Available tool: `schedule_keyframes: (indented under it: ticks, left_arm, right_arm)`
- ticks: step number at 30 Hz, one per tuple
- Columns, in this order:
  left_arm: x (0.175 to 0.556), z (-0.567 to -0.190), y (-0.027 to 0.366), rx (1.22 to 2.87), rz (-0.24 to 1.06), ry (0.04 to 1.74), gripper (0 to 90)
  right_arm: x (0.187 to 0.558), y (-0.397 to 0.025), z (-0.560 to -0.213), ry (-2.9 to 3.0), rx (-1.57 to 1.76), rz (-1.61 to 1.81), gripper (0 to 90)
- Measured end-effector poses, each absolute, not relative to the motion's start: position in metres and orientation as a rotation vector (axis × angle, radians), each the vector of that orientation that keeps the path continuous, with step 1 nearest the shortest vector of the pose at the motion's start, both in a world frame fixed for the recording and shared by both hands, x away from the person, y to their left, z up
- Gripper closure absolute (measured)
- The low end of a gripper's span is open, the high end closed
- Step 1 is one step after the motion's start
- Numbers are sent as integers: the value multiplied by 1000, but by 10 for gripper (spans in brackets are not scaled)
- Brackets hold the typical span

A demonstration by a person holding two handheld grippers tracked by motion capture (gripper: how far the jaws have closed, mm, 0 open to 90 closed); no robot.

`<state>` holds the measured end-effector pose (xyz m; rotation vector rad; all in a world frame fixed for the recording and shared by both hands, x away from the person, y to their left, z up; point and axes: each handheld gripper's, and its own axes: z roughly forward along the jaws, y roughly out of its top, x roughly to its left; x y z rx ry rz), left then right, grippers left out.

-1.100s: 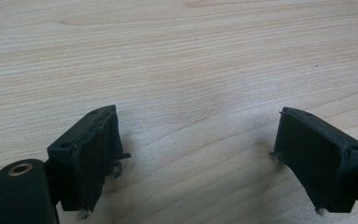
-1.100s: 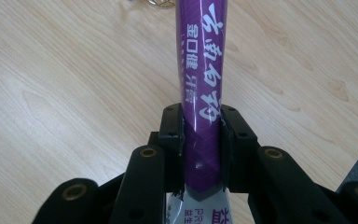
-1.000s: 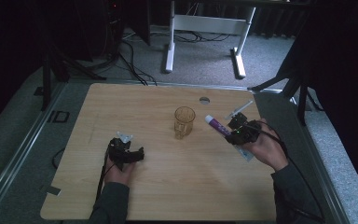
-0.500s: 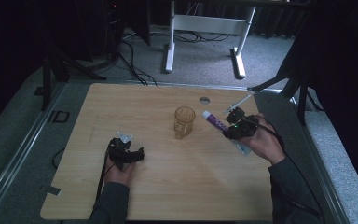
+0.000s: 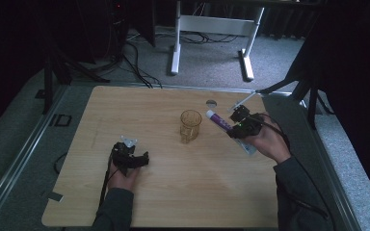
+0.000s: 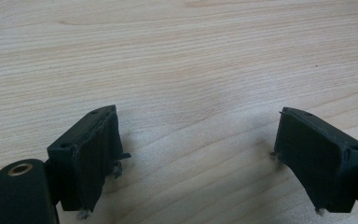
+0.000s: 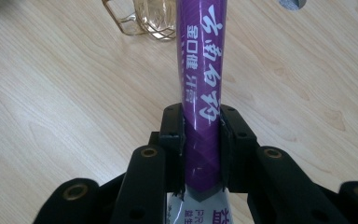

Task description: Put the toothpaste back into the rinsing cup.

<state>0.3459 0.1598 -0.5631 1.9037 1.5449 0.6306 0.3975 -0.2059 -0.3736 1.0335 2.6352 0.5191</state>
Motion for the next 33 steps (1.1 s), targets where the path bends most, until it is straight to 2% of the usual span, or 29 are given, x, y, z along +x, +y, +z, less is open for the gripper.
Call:
schedule_keyframes:
  ticks: [33]
  left_arm:
    - [346,-563,160,1904,631,1545,140]
  right_arm:
    - [423,-187,-363,2656,1005,503,742]
